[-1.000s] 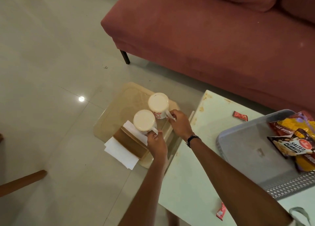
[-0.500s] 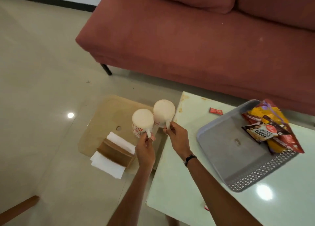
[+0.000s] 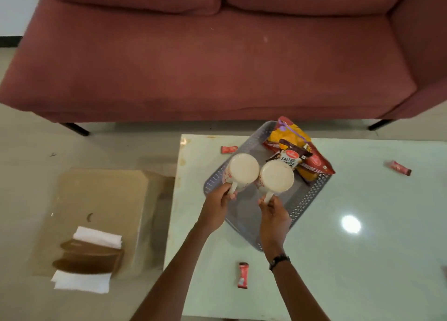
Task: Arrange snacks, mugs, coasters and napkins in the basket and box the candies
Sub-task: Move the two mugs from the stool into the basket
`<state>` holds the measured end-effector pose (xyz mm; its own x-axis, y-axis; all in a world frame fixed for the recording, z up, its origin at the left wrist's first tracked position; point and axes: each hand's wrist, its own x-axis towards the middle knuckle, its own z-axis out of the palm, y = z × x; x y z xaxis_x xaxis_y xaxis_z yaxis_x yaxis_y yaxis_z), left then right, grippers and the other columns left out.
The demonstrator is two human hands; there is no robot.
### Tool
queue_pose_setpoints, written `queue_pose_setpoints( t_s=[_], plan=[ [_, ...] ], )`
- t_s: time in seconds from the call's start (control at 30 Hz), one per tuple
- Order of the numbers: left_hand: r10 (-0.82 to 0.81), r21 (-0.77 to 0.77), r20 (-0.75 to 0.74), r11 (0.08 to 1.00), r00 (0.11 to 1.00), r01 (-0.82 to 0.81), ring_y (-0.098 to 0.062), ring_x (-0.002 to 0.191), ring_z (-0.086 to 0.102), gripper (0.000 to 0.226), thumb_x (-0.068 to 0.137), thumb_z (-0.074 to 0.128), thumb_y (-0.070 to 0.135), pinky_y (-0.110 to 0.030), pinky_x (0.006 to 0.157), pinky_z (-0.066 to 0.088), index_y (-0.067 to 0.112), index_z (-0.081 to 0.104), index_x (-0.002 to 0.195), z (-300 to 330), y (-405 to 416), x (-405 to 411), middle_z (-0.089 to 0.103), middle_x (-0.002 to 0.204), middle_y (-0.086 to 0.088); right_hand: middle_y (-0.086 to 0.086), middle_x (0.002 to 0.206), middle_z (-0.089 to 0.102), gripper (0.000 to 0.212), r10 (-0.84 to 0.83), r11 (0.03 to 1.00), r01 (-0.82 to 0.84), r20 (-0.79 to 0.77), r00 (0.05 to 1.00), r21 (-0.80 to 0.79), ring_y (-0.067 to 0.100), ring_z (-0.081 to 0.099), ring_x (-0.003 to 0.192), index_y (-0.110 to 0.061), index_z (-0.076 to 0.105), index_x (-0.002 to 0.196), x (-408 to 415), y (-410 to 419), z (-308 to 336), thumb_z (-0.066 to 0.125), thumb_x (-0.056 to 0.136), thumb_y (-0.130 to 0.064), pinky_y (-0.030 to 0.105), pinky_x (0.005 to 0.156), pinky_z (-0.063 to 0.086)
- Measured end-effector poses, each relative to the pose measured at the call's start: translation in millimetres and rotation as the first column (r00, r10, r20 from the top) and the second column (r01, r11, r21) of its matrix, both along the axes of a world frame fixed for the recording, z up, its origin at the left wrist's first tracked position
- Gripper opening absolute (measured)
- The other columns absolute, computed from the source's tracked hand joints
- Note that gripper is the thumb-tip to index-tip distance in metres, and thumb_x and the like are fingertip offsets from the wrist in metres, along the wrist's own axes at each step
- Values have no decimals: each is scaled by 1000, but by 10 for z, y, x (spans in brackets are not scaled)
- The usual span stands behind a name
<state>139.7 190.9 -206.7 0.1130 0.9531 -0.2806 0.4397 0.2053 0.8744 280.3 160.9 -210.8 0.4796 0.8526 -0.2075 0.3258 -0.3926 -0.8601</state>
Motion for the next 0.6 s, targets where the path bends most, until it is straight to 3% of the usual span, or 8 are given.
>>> queue_pose_setpoints(
  t_s=[0.13, 0.33, 0.47, 0.6],
  plan=[
    [-93, -46, -11, 995, 996, 92, -23, 91, 60, 23, 96, 43, 14, -28, 79, 45, 2, 58, 110, -242, 196, 255, 65, 97, -13, 6, 69, 60, 9, -148, 989, 147, -56, 987, -14, 18, 46, 66, -1, 61, 79, 197, 32, -192, 63, 87, -5, 6, 53, 35],
    [-149, -96, -39, 985, 988, 145, -13, 83, 53, 17, 95, 43, 10, -5, 65, 37, 3, 57, 103, -496, 343, 432, 60, 92, -6, 4, 74, 62, 5, -312, 950, 307, -110, 944, -58, 17, 50, 70, -2, 68, 87, 201, 70, -389, 64, 86, -4, -1, 56, 37],
    [-163, -128, -45, 979, 986, 156, -2, 78, 51, 18, 96, 40, 9, -3, 68, 37, 2, 57, 101, -553, 404, 443, 59, 90, -4, 6, 75, 62, 7, -367, 928, 354, -120, 923, -114, 17, 50, 70, 2, 69, 89, 150, 66, -480, 64, 85, -2, -2, 55, 36],
    [-187, -137, -94, 975, 978, 173, -8, 79, 52, 20, 97, 37, 8, -4, 66, 36, 2, 55, 100, -593, 464, 411, 58, 90, -6, 2, 72, 63, 4, -353, 929, 330, -135, 926, -169, 14, 53, 71, -5, 69, 84, 124, 71, -550, 66, 85, -8, 2, 55, 38]
  ],
)
